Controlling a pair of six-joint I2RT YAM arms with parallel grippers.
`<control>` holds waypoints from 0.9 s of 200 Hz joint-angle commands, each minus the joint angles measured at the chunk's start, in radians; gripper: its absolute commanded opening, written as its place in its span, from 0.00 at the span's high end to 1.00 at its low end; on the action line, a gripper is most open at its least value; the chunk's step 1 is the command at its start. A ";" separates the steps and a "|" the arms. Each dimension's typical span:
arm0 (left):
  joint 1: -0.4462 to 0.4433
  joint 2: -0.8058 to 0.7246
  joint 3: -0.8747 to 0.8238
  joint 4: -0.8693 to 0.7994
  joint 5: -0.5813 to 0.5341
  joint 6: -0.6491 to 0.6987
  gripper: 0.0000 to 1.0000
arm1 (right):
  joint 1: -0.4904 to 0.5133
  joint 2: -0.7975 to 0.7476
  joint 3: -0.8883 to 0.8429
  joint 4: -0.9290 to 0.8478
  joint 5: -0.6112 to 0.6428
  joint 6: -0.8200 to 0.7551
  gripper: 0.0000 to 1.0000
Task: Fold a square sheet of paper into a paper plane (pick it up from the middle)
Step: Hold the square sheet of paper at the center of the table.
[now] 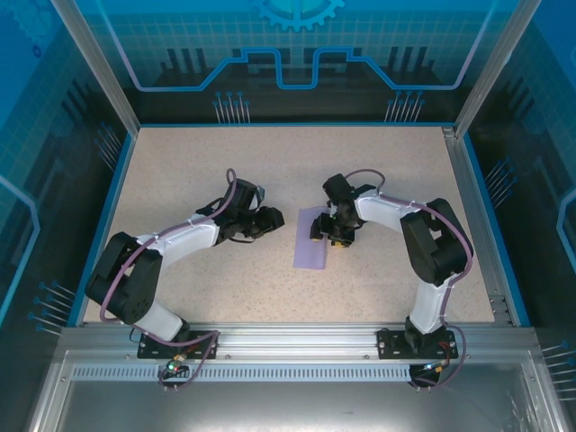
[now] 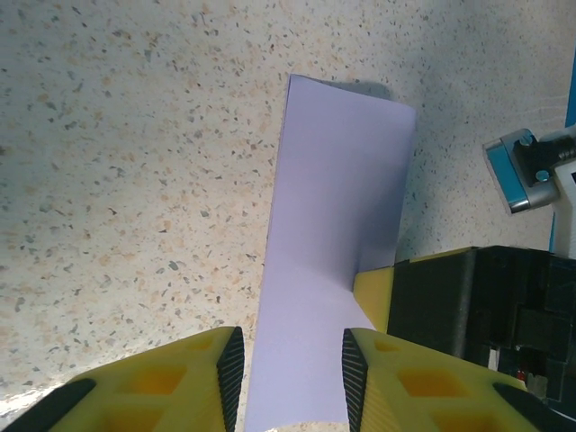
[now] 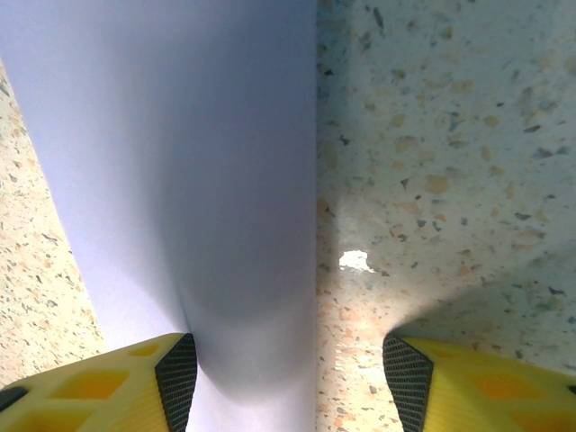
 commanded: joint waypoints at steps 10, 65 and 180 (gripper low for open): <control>0.011 -0.040 -0.034 -0.024 -0.043 0.008 0.61 | 0.004 0.064 -0.004 -0.031 0.067 -0.002 0.38; 0.012 -0.010 -0.026 0.020 0.025 0.006 0.61 | 0.005 0.079 -0.004 -0.029 0.075 0.001 0.38; -0.041 0.210 0.089 0.143 0.235 0.001 1.00 | 0.007 0.103 -0.009 -0.029 0.081 -0.007 0.38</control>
